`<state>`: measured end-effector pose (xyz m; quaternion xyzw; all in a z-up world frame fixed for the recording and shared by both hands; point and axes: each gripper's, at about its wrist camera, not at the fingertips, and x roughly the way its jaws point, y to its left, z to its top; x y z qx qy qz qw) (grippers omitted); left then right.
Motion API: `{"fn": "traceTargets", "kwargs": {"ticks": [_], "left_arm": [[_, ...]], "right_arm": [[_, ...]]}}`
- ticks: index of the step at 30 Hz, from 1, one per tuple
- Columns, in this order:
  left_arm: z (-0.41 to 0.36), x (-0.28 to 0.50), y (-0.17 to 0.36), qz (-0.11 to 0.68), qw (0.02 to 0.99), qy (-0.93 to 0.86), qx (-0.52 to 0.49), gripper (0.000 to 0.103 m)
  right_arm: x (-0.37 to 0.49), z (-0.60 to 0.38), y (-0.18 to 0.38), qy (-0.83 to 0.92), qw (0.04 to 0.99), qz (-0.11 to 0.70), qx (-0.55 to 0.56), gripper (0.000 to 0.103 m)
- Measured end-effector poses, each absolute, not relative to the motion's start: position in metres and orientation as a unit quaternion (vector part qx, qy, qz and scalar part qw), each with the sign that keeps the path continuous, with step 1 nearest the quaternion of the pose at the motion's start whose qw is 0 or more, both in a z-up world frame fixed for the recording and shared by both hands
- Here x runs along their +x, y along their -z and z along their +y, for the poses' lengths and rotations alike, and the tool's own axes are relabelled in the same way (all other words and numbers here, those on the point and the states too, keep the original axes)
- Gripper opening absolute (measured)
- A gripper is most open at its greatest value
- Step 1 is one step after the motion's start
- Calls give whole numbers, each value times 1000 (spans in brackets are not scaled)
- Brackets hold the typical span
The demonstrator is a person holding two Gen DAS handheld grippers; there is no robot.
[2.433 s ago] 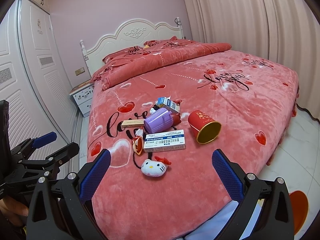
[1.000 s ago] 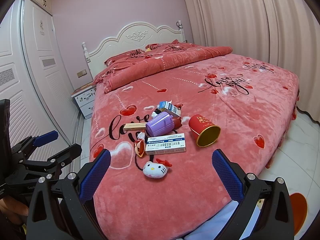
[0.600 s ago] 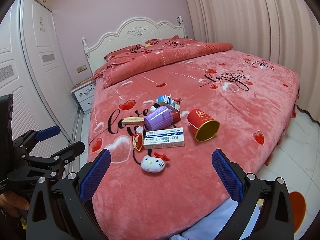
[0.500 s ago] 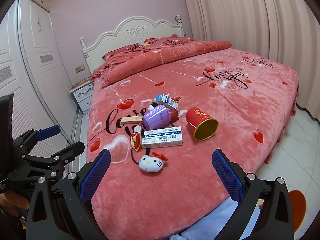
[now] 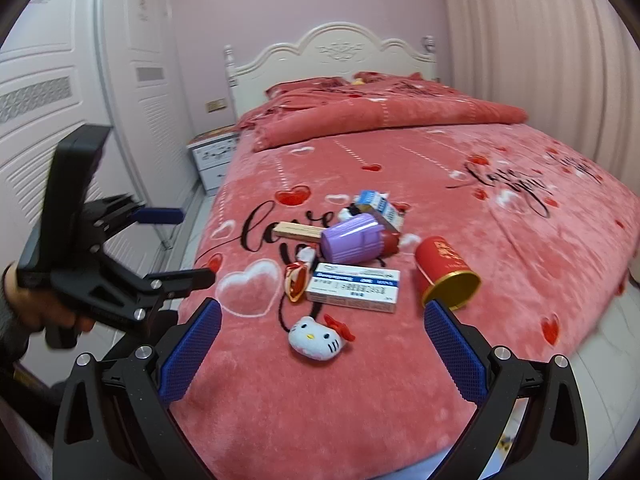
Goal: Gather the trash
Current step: 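Grasp the red-white sock toy with the left tool while the right tool grasps the Hello Kitty plush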
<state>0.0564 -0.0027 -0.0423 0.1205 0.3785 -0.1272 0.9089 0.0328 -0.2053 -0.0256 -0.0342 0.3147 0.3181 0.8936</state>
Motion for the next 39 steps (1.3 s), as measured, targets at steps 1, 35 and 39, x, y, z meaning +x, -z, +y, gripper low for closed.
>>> {"fn": "traceTargets", "kwargs": {"ticks": [1,35,39], "left_arm": [[-1,59,43,379,907,134,123,98],[25,155,122,391,867,290,108,98],[20,159,126,394,855,318,113,98]], "right_arm": [[35,-204,27,-327,890,315,-32,99],[94,-165,128,-425,823,369,-77,83],[99,-161,136,-423,821,374,-83,81]]}}
